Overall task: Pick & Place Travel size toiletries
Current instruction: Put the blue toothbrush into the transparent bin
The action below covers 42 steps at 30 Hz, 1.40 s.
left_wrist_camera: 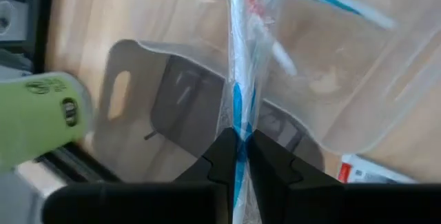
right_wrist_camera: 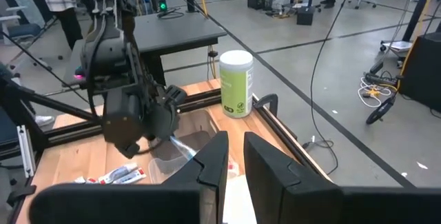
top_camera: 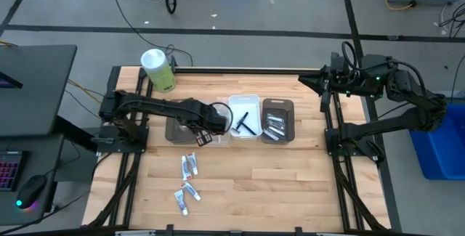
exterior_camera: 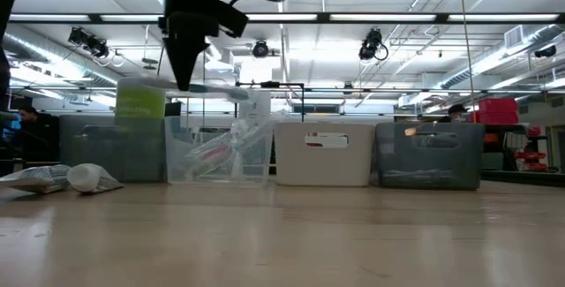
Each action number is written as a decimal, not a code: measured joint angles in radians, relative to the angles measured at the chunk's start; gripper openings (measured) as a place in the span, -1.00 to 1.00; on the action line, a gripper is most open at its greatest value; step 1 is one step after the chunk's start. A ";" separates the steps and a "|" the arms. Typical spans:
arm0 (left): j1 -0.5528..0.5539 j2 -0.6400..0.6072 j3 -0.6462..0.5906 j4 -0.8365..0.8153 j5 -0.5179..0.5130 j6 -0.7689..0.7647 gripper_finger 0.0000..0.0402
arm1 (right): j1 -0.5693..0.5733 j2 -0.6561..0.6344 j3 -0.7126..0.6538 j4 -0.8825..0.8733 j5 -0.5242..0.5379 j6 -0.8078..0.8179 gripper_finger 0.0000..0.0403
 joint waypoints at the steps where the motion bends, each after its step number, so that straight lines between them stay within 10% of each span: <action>1: 0.003 -0.018 -0.023 0.026 0.003 -0.003 -0.82 | 0.000 0.000 0.000 0.000 0.000 0.000 -0.74; 15: 0.097 -0.115 -0.141 0.400 0.106 -0.158 -0.81 | 0.000 0.000 0.000 0.004 0.014 0.000 -0.74; 42: 0.114 -0.070 -0.218 0.524 0.169 -0.577 -0.79 | 0.000 0.000 0.000 0.004 0.017 -0.019 -0.74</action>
